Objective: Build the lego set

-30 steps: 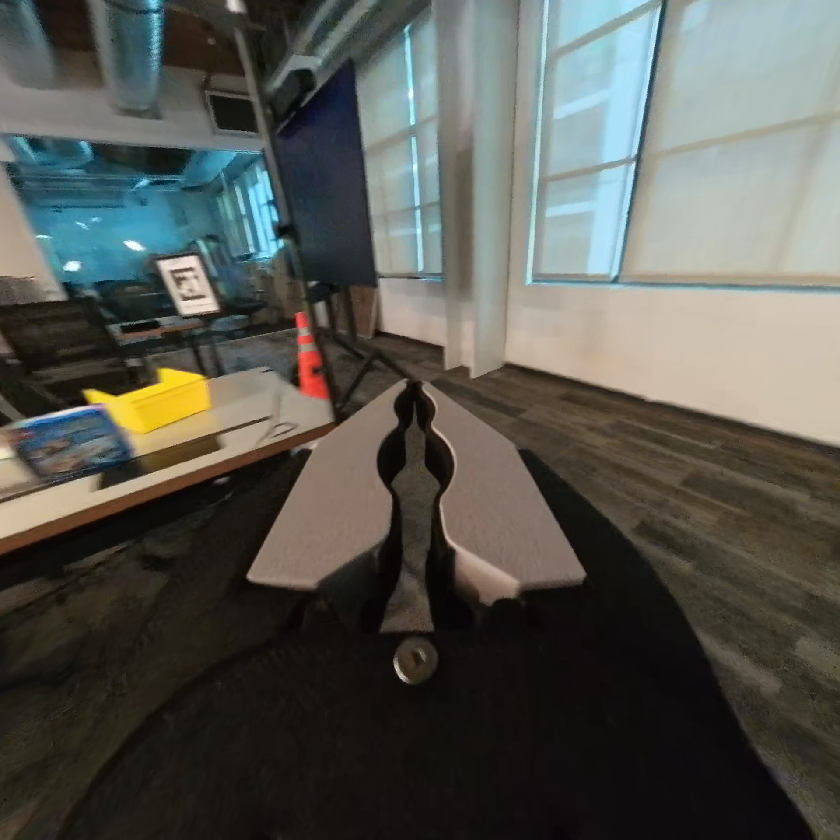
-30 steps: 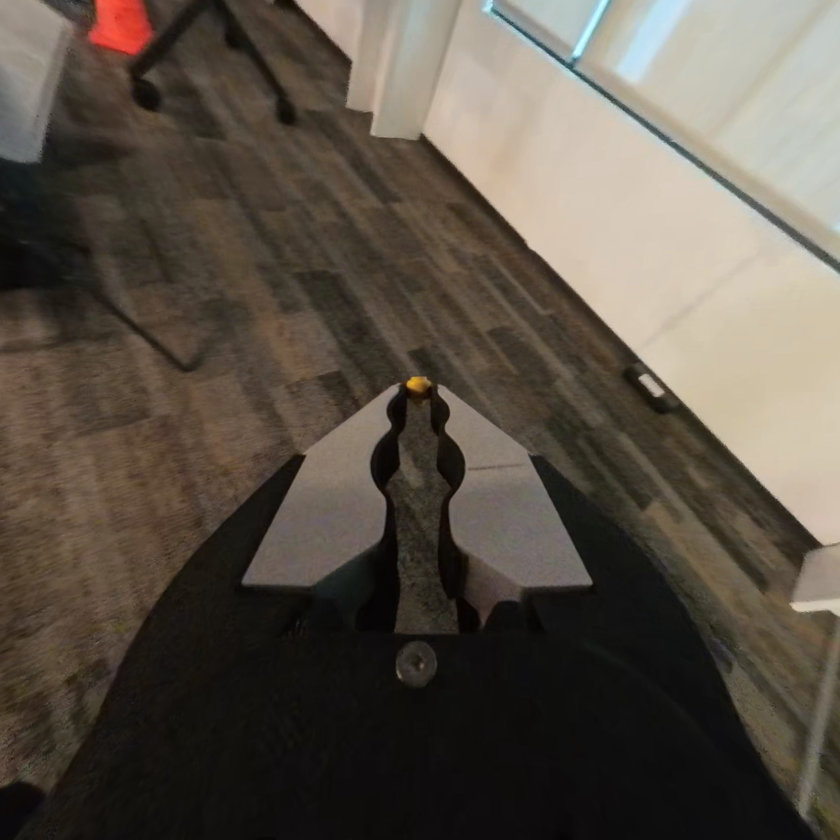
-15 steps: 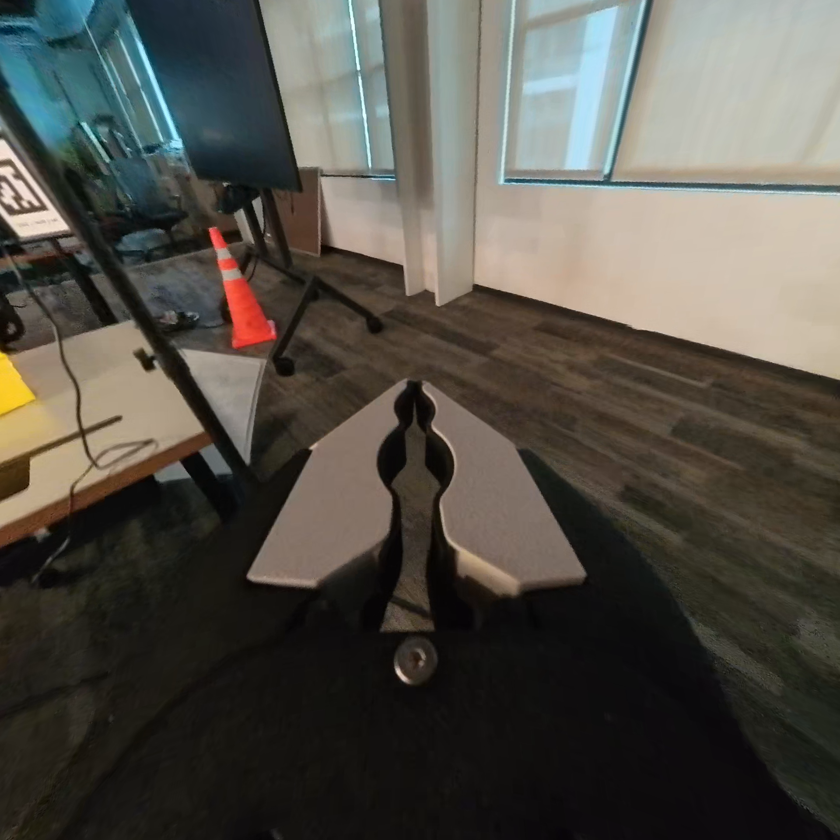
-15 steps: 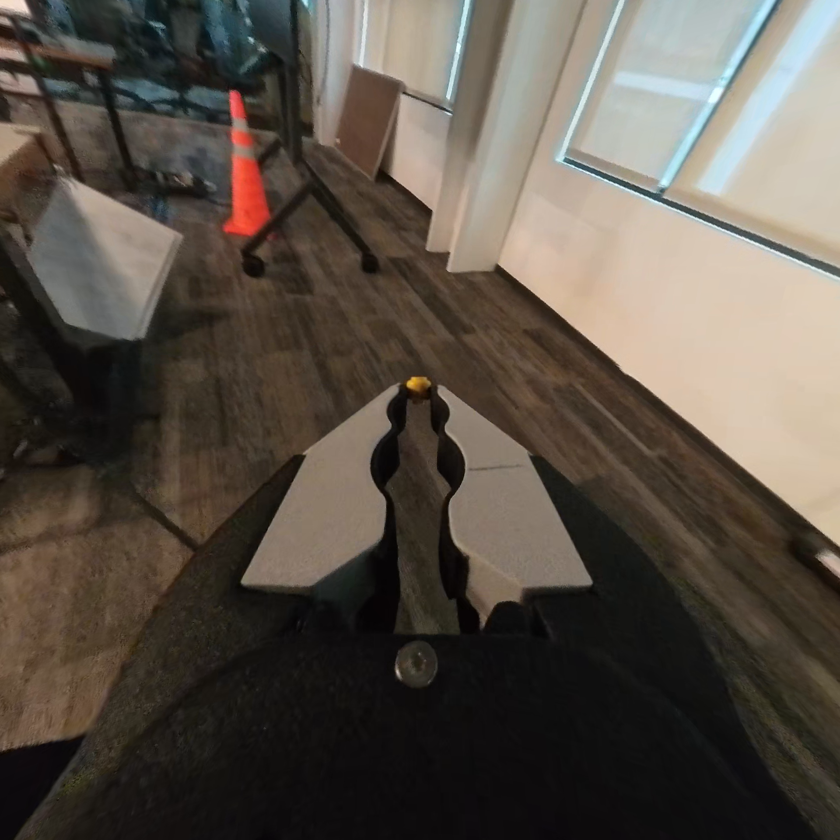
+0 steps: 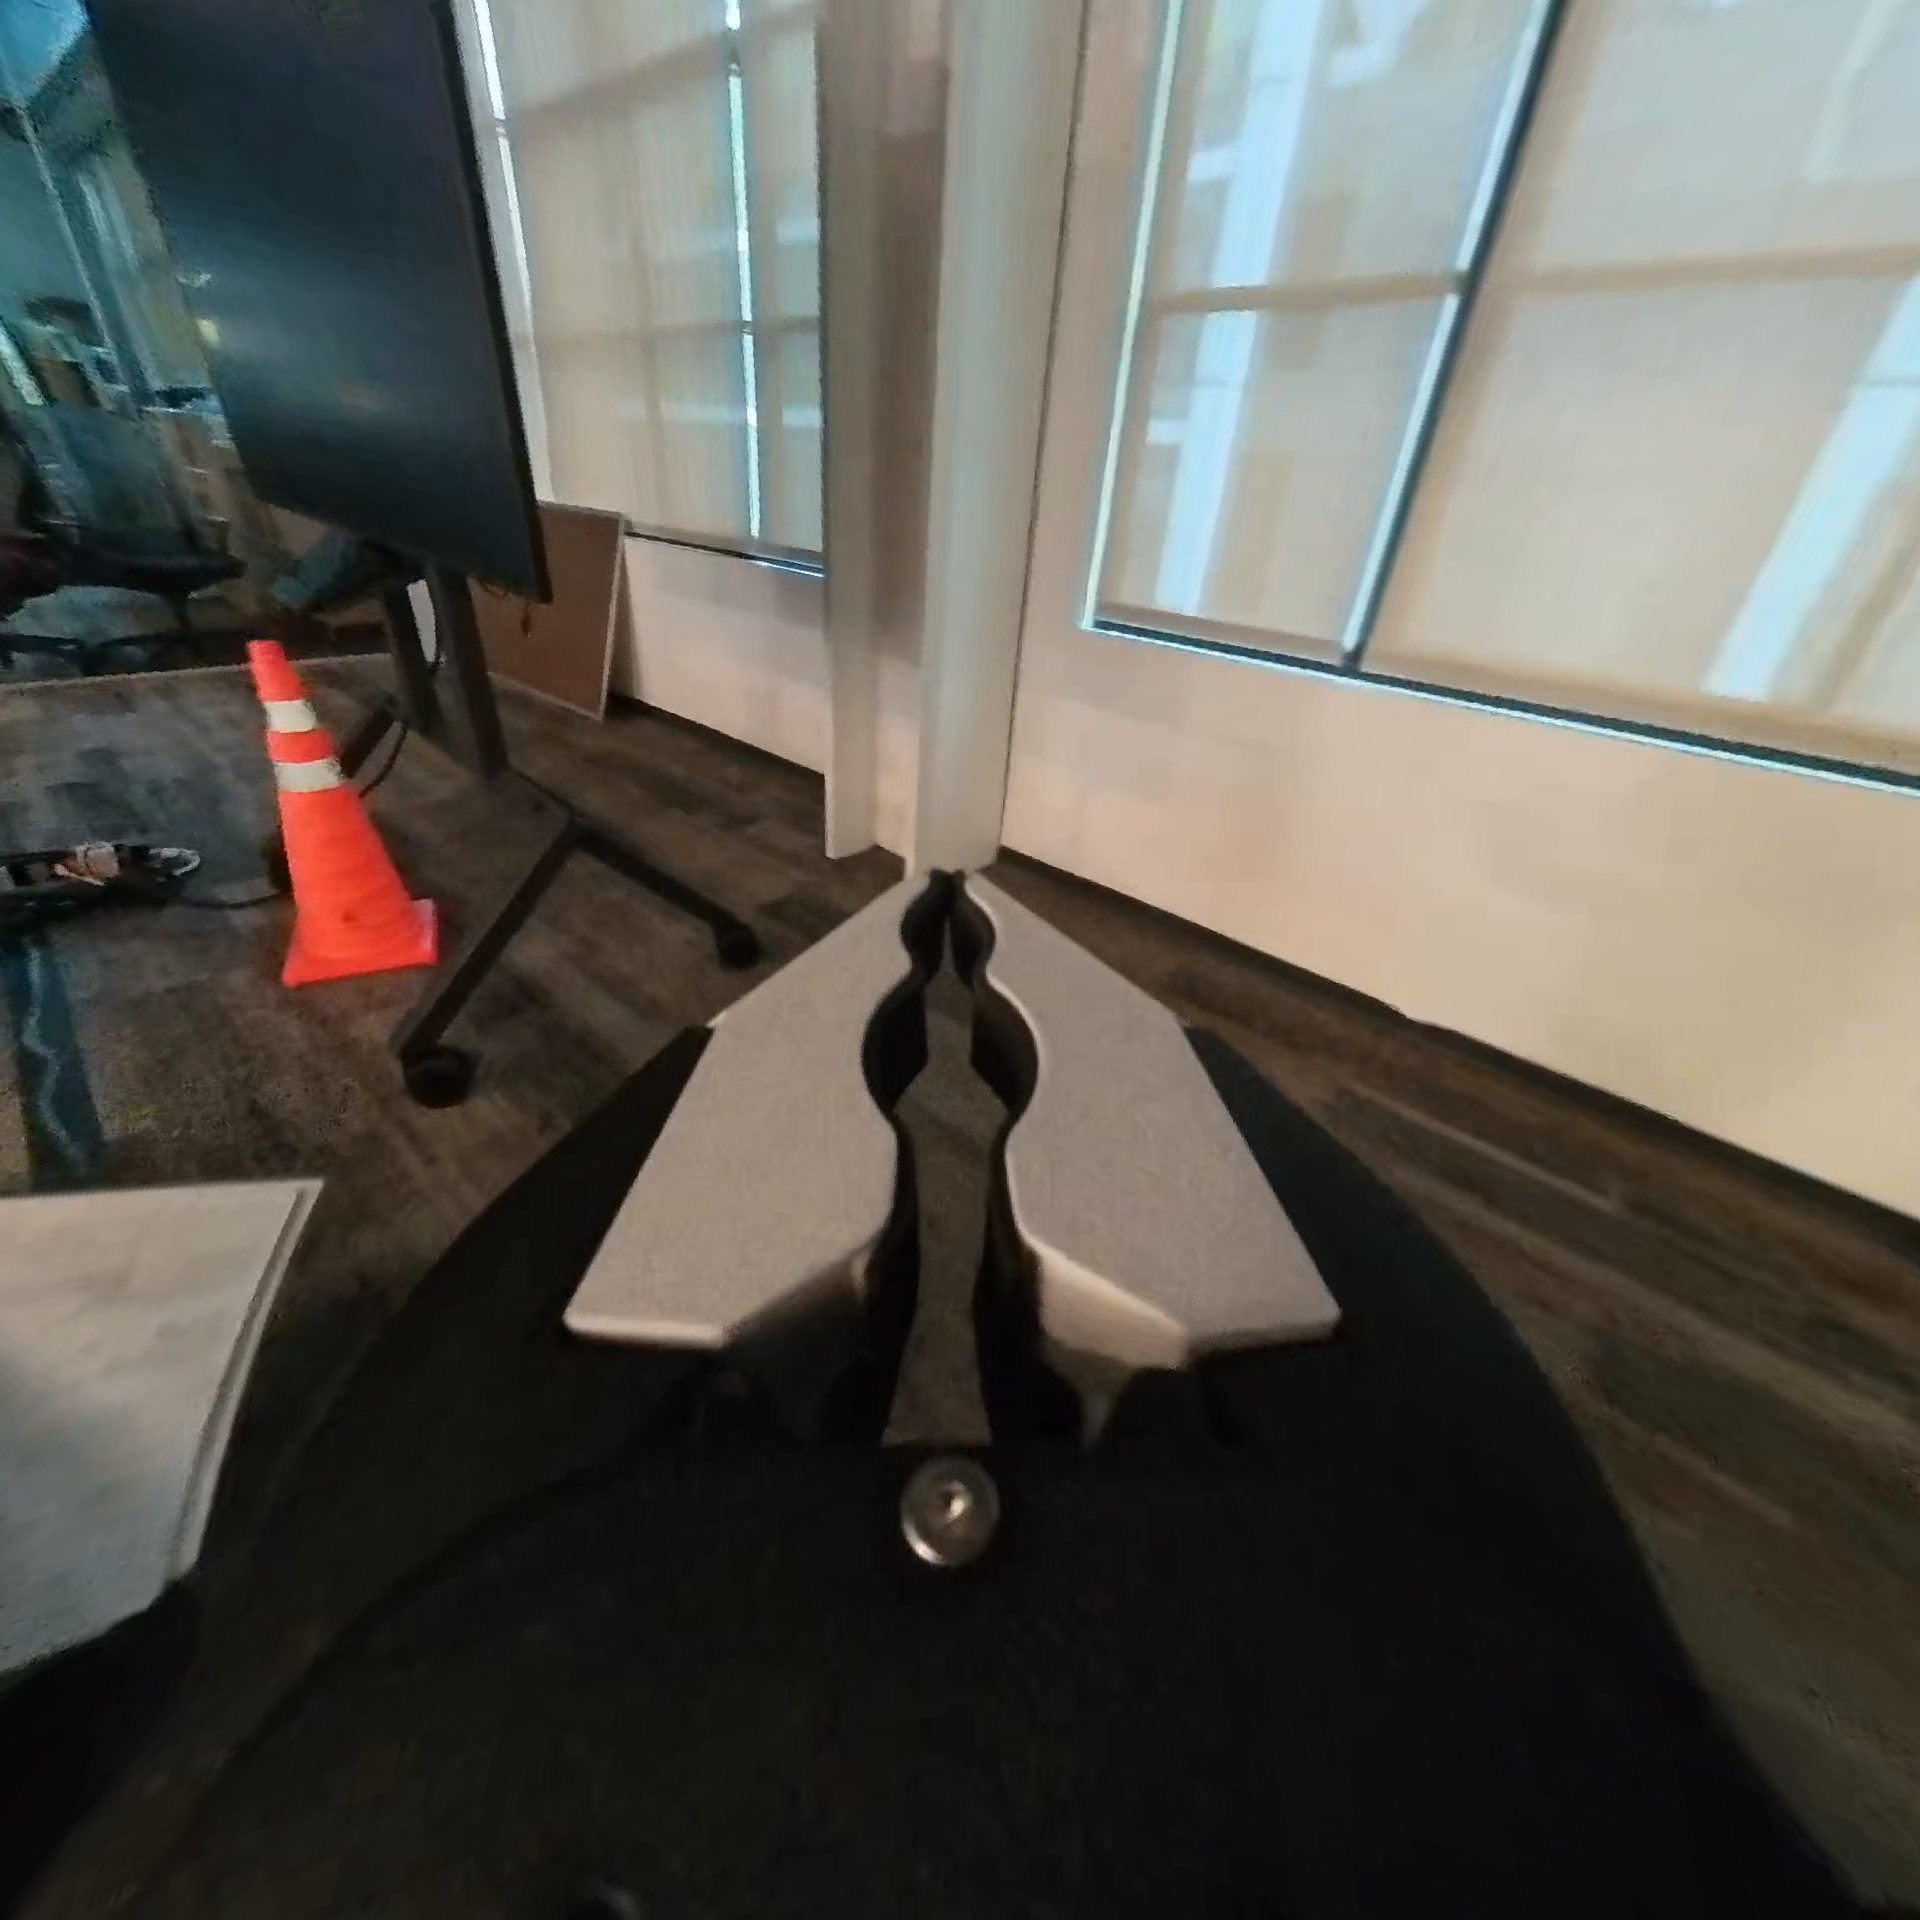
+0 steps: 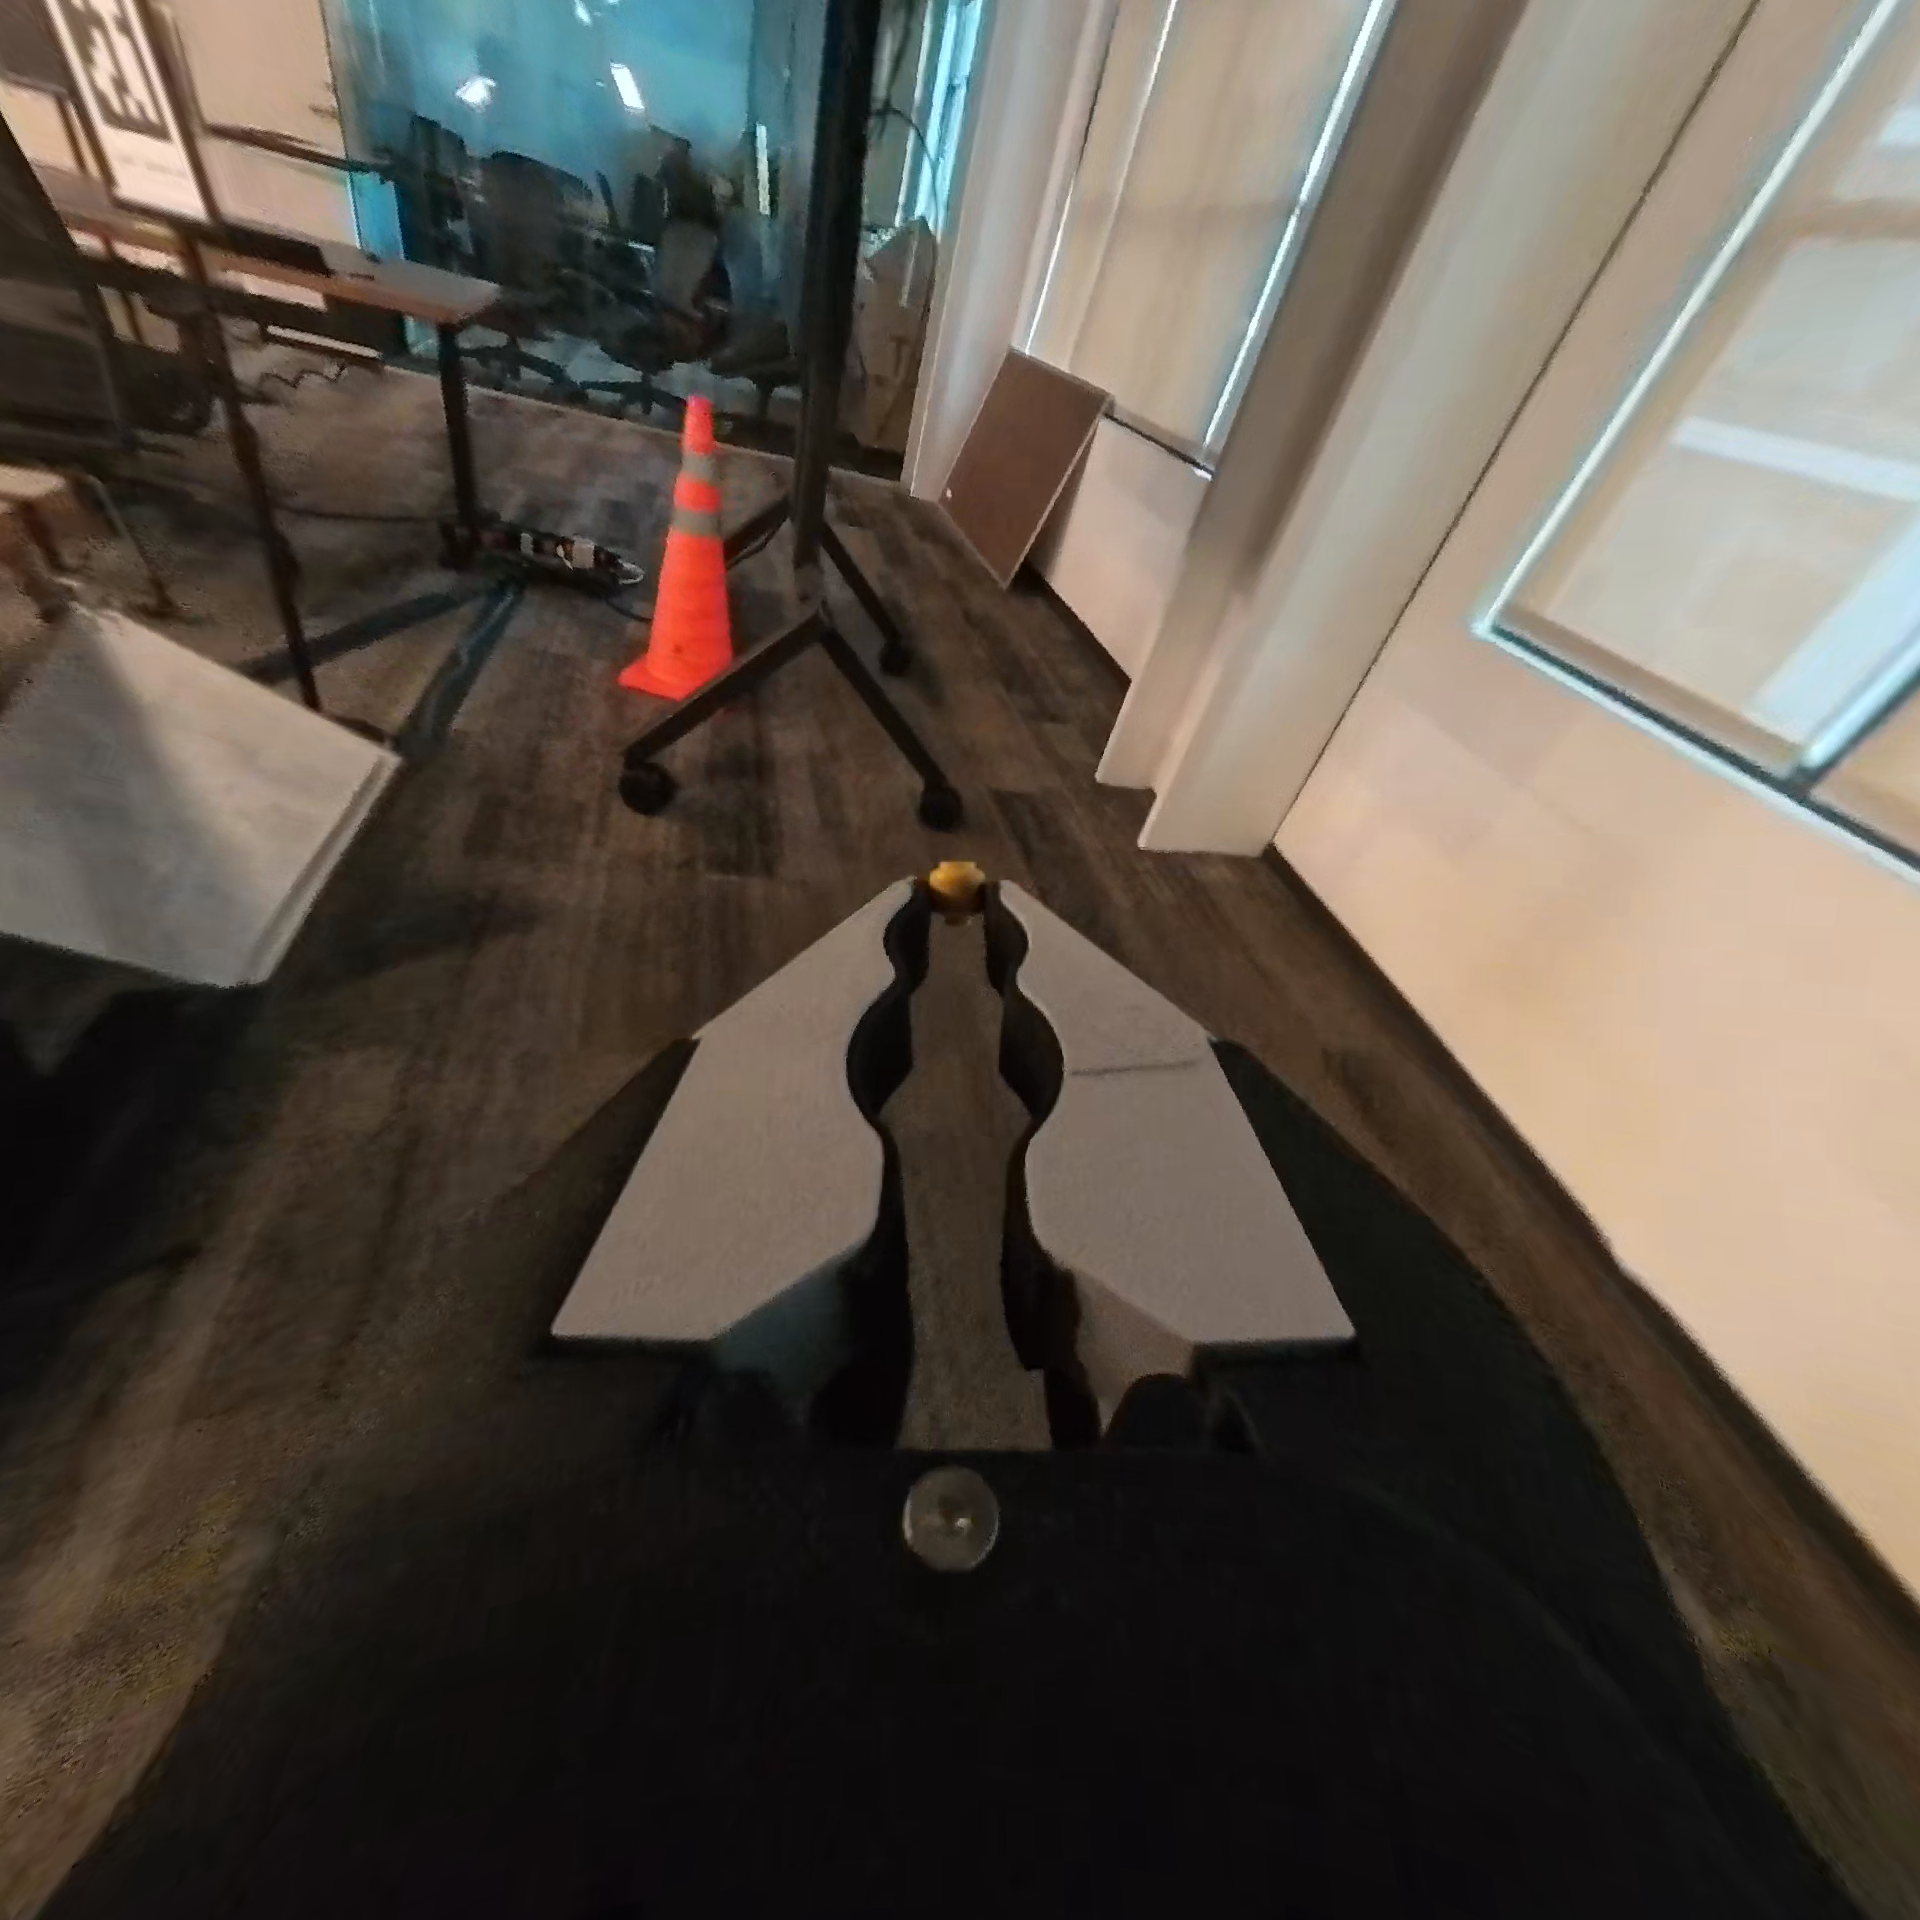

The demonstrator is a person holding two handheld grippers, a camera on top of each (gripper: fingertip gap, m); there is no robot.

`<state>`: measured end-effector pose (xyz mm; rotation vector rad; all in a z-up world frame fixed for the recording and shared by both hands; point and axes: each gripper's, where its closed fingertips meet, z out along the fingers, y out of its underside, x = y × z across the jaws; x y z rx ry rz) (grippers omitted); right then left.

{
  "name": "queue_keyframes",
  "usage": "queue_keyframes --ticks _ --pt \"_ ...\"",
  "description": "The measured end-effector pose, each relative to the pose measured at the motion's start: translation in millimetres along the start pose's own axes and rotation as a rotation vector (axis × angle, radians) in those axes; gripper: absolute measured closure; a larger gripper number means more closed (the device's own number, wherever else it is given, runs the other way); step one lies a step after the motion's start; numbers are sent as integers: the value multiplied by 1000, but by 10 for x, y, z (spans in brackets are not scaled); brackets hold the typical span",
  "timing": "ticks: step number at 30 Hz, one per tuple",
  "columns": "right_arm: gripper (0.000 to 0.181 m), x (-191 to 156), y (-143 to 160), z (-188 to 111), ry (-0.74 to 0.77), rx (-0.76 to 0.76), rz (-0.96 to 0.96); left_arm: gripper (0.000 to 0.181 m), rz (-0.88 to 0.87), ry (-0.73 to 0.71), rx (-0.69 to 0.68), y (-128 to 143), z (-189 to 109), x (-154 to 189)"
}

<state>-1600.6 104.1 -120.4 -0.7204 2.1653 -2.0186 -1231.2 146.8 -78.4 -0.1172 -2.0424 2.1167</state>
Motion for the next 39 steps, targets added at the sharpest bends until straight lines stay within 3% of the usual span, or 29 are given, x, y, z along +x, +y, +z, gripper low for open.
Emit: queue_keyframes --ticks 5,8,13,17,21,25,29,34,37,39 --pt "173 306 -131 2064 -7 12 -85 181 -61 -143 -28 133 1407 -1007" --pt "173 -26 -427 3415 -207 3 60 181 -134 -140 -93 168 1984 -1490" --pt "173 -898 -1075 5347 -503 116 62 181 -110 -496 -54 115 2281 -2768" --pt "173 -1589 -1372 6647 -613 145 140 181 -6 -737 -27 105 2475 -3851" --pt "173 -2323 -1609 7763 -689 130 156 181 23 -966 -10 27 2783 -5103" --pt "173 -2944 -2221 8766 -858 228 56 181 -7 -947 -26 -109 3449 -6015" --pt "173 -3646 -2470 9776 -997 224 27 181 40 -996 -26 -172 3861 -6871" --pt "173 -5061 -2690 10889 -1230 265 -108 181 21 -1186 12 -55 3842 -7918" --pt "173 -6100 -2862 11308 -1440 355 -240 181 10 -1367 12 -27 3644 -8513" --pt "173 -6792 -3000 11413 -1628 356 -281 181 -14 -1454 27 -130 3563 -8785"
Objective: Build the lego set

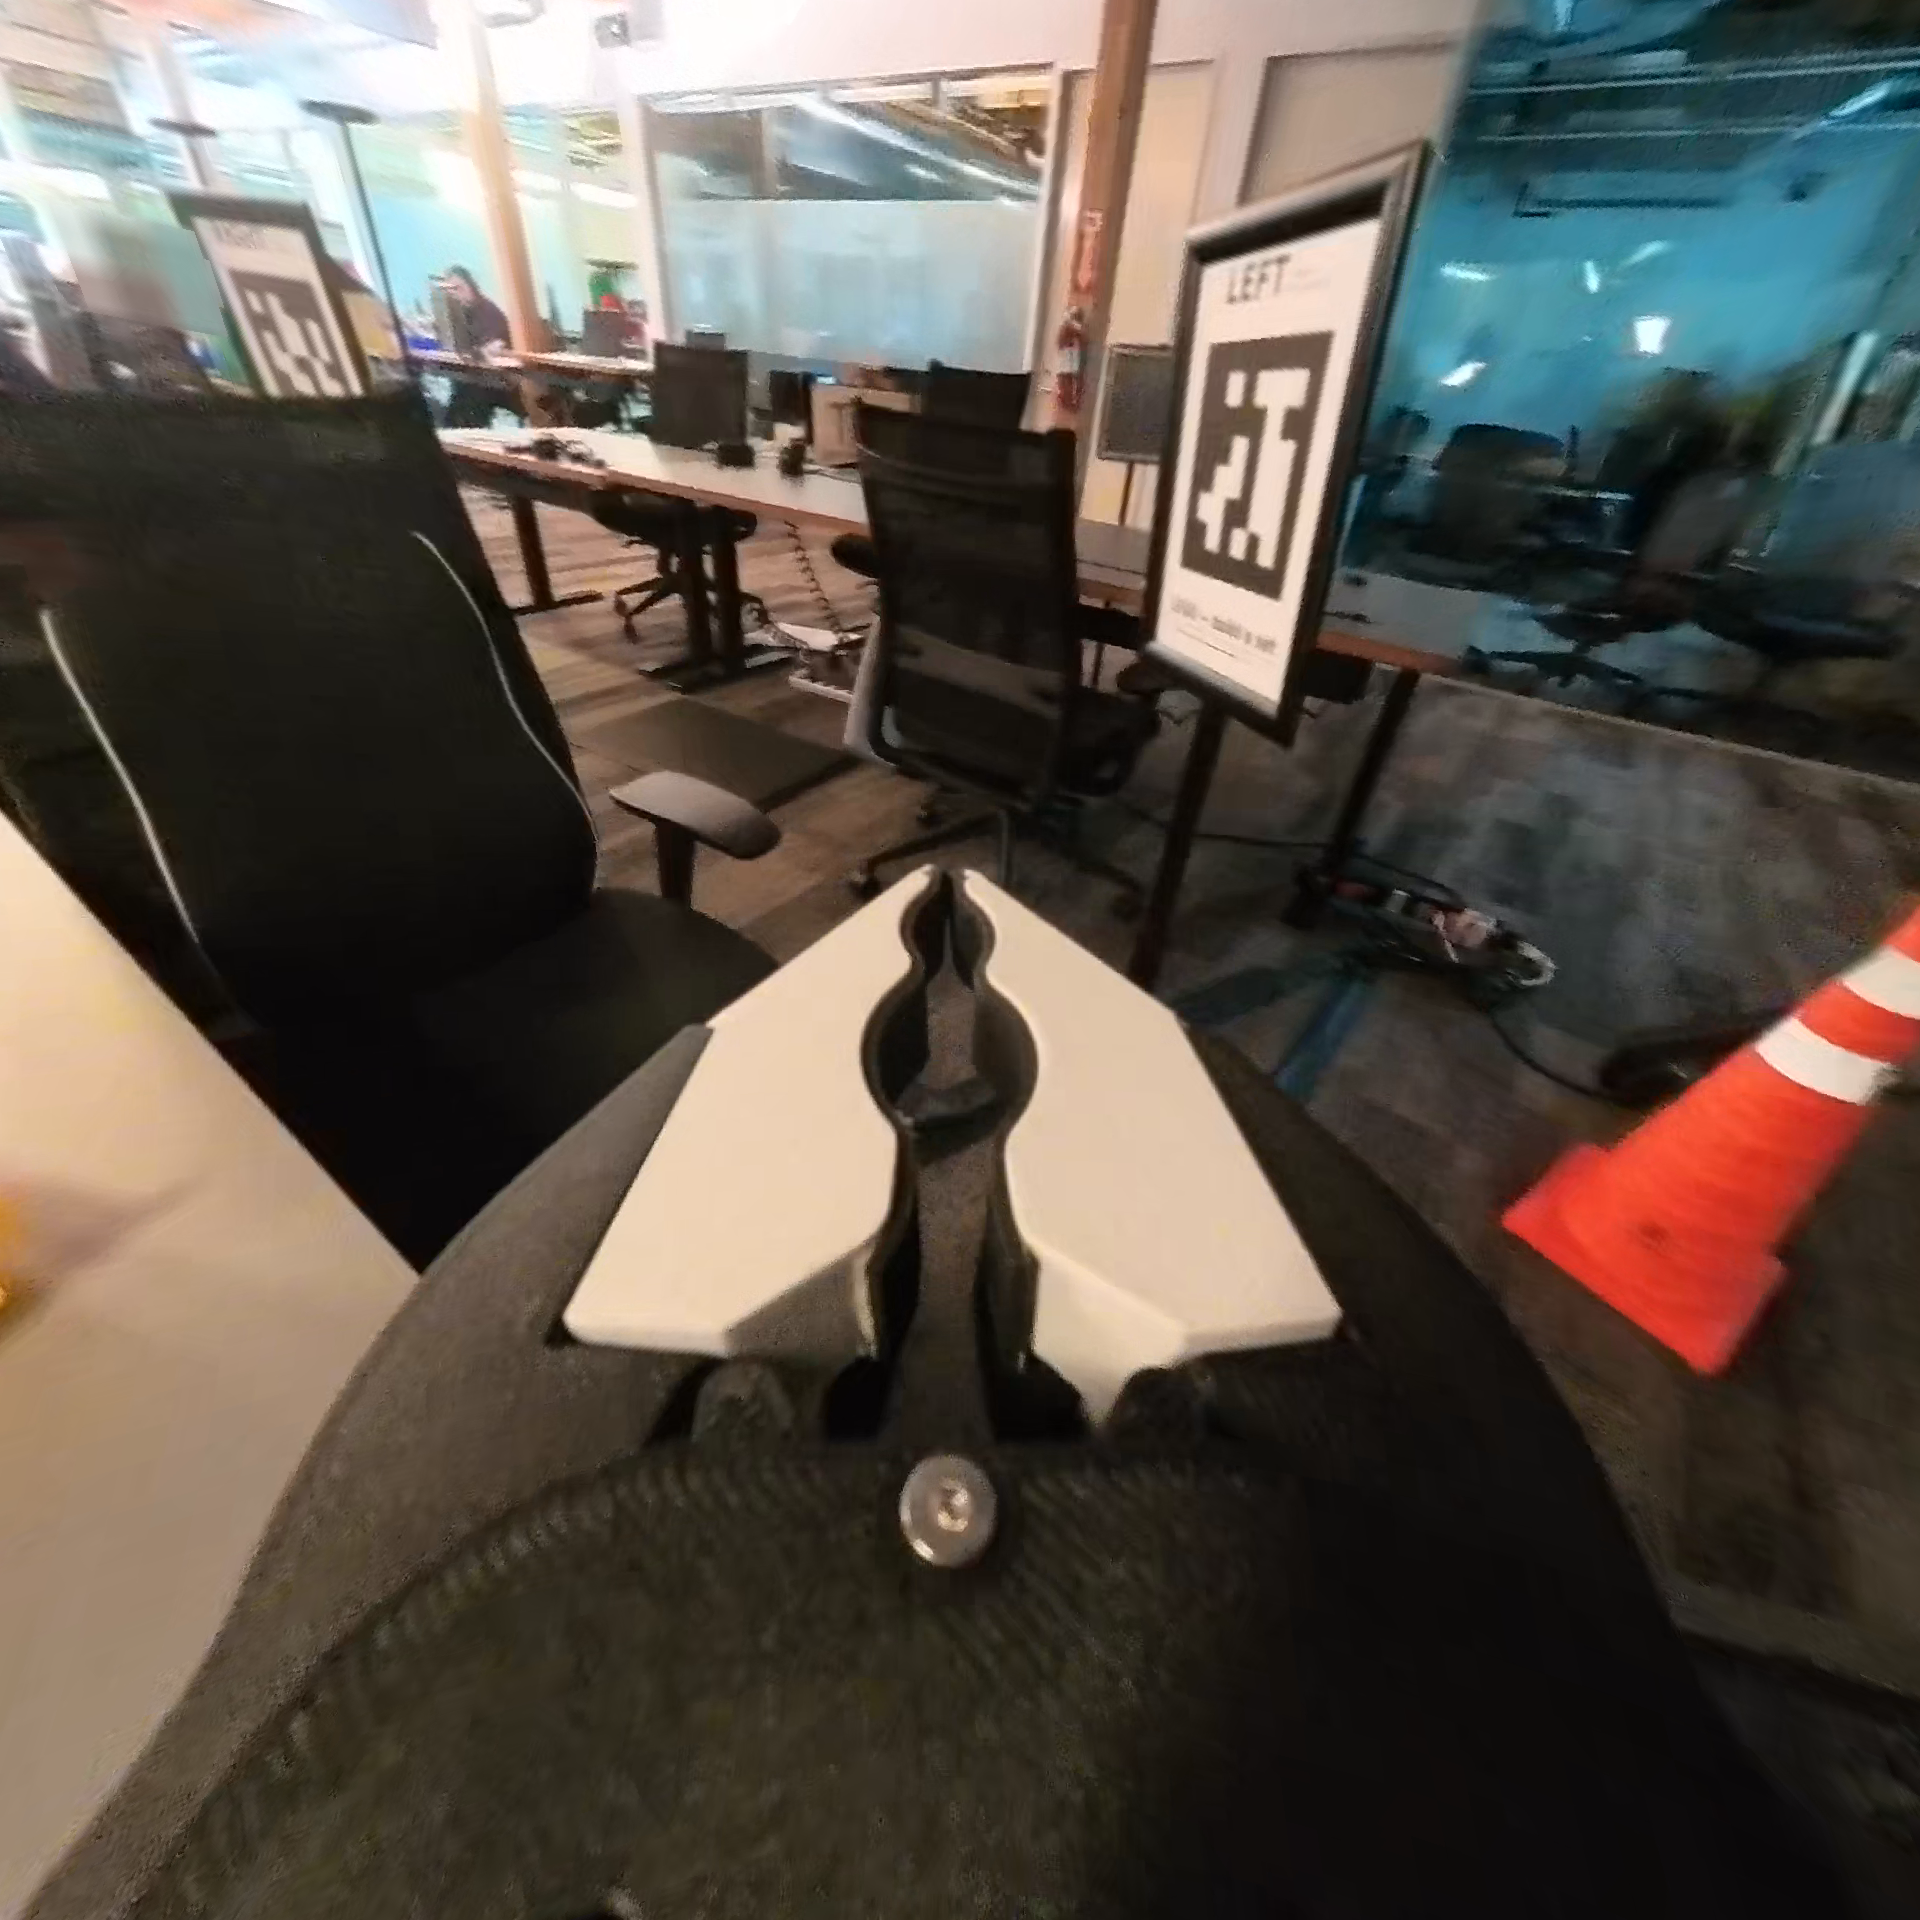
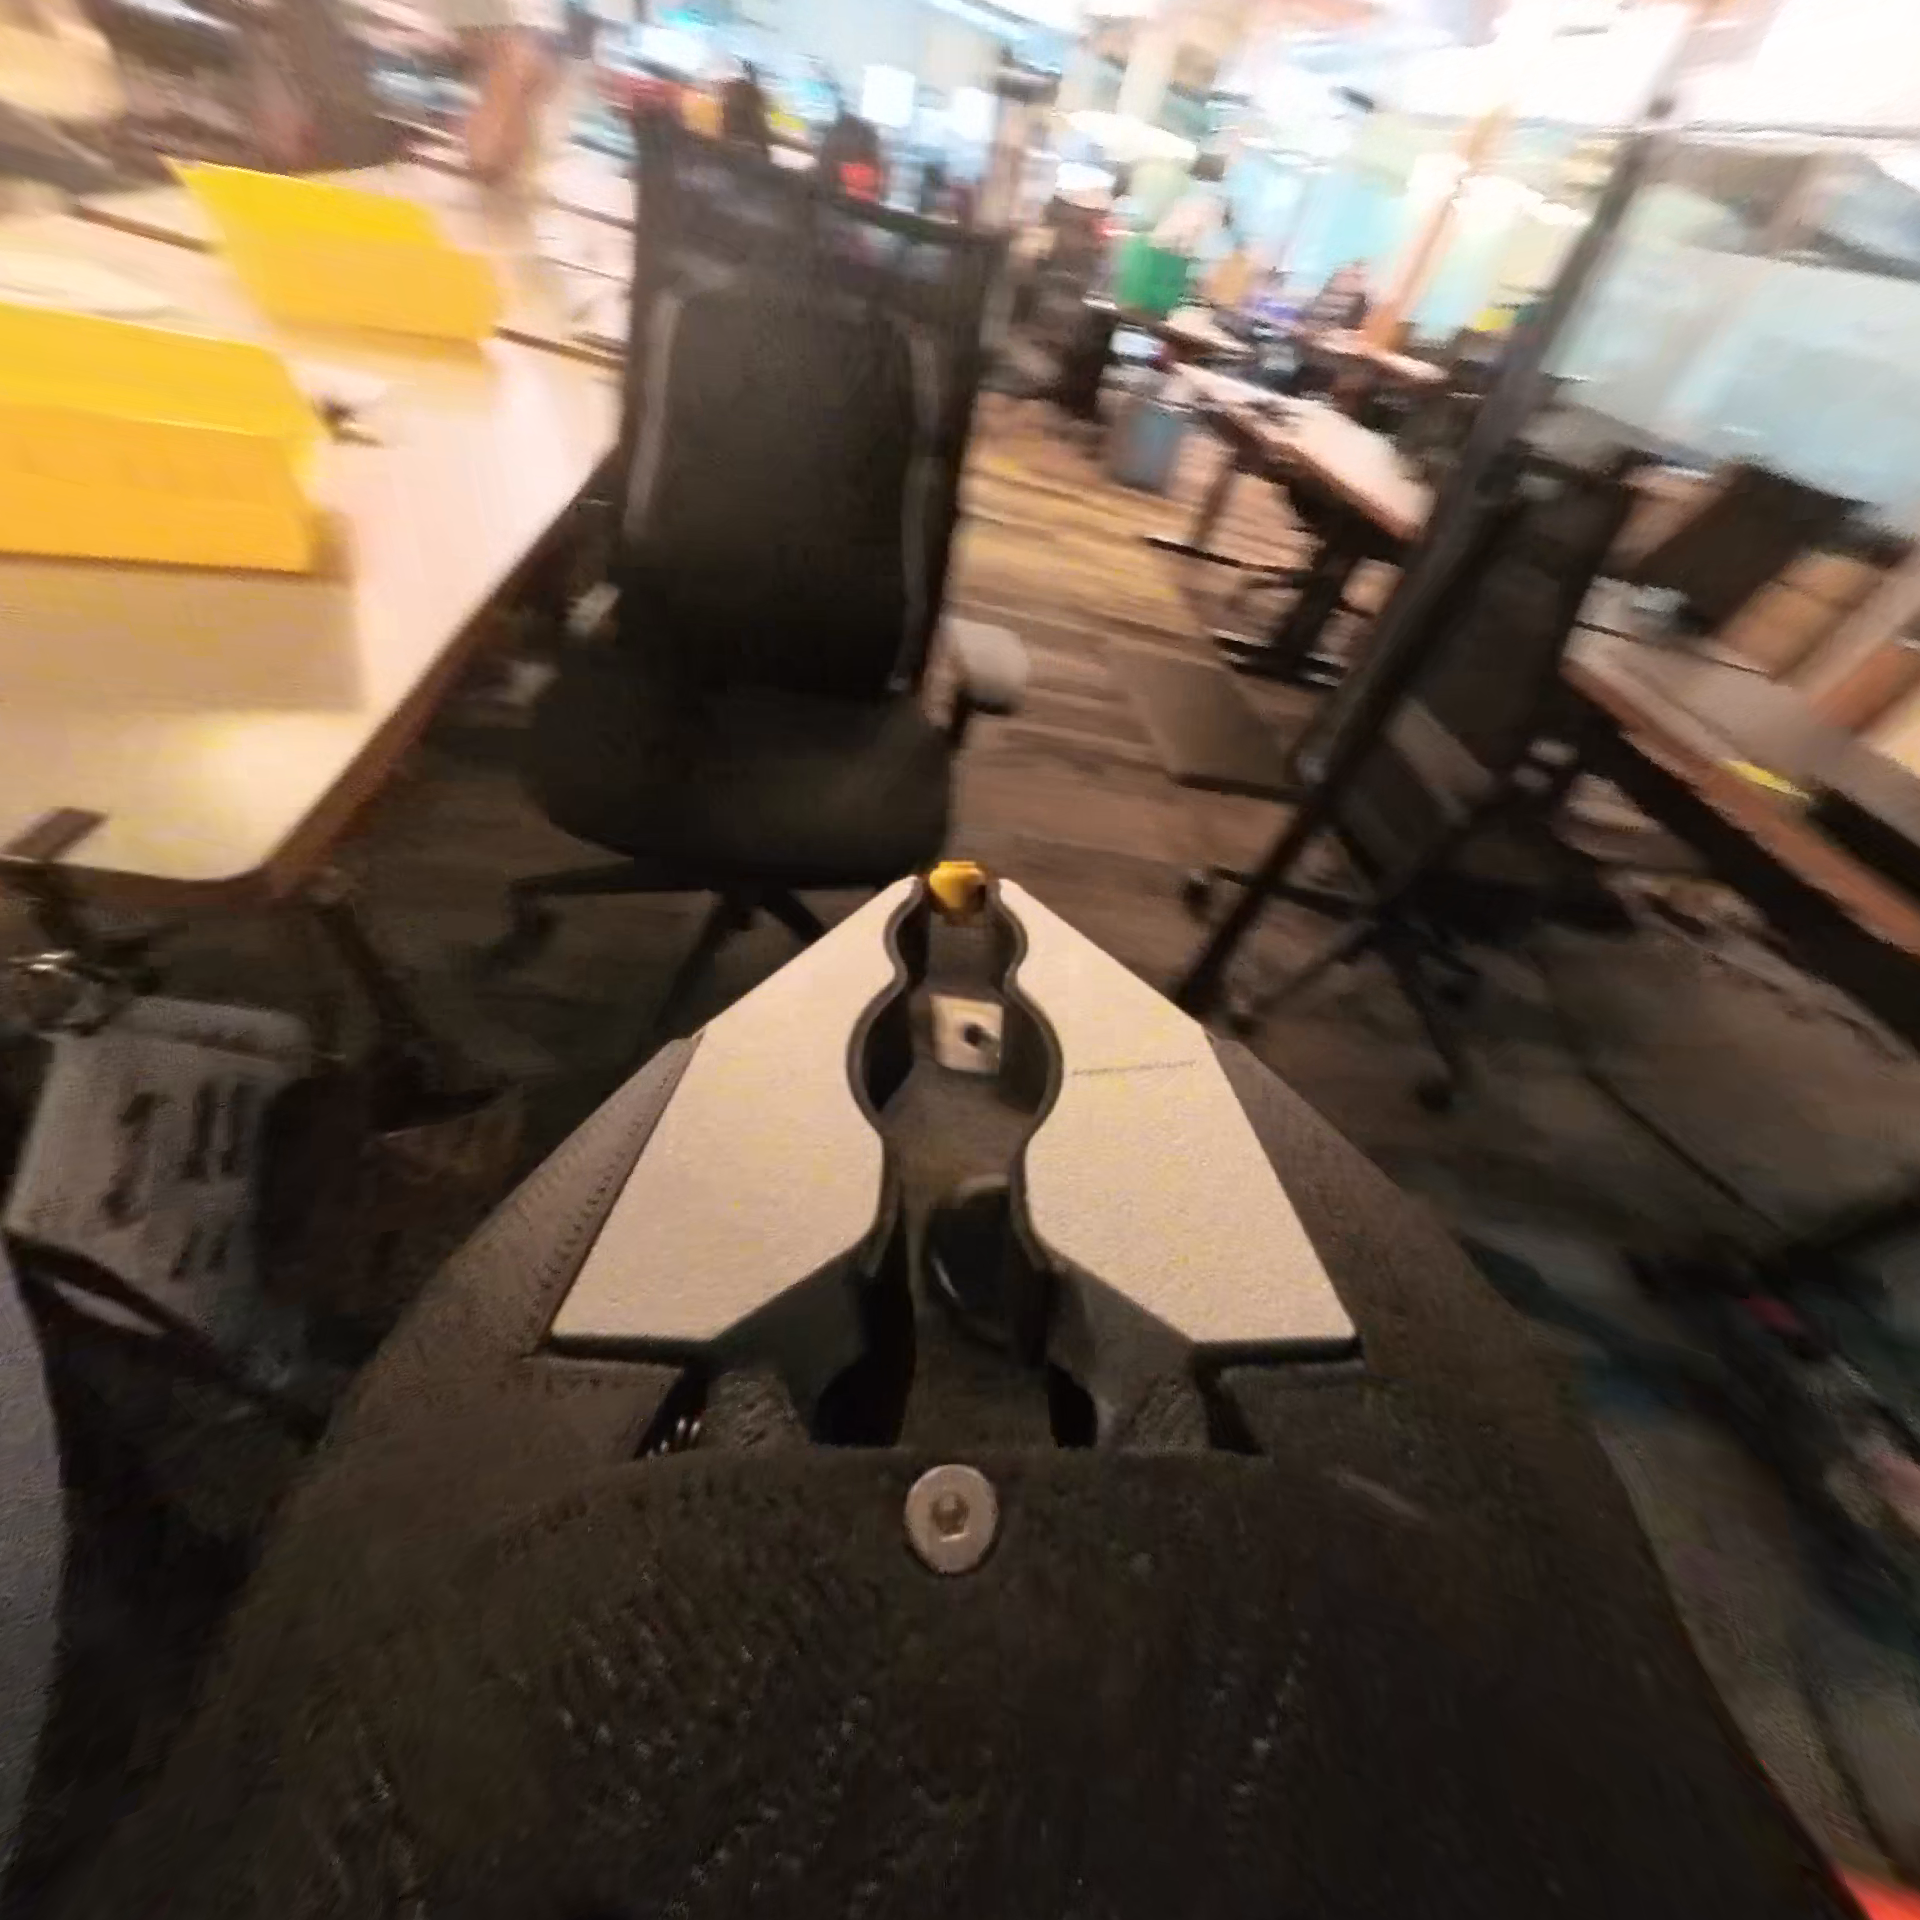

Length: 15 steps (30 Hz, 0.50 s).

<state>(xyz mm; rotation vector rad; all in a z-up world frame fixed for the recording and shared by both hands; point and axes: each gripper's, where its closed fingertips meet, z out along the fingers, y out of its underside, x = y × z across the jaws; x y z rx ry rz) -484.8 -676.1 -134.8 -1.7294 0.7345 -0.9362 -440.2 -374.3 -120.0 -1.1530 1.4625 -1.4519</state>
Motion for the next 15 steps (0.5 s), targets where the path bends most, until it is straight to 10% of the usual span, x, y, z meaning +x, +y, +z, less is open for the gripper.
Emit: queue_keyframes --ticks 7,15 --pt "173 112 -422 2096 -461 98 -27 181 48 -427 -33 -139 15 -657" --pt "173 -285 -946 4171 -604 264 -102 181 -21 -770 49 -181 258 -1746"
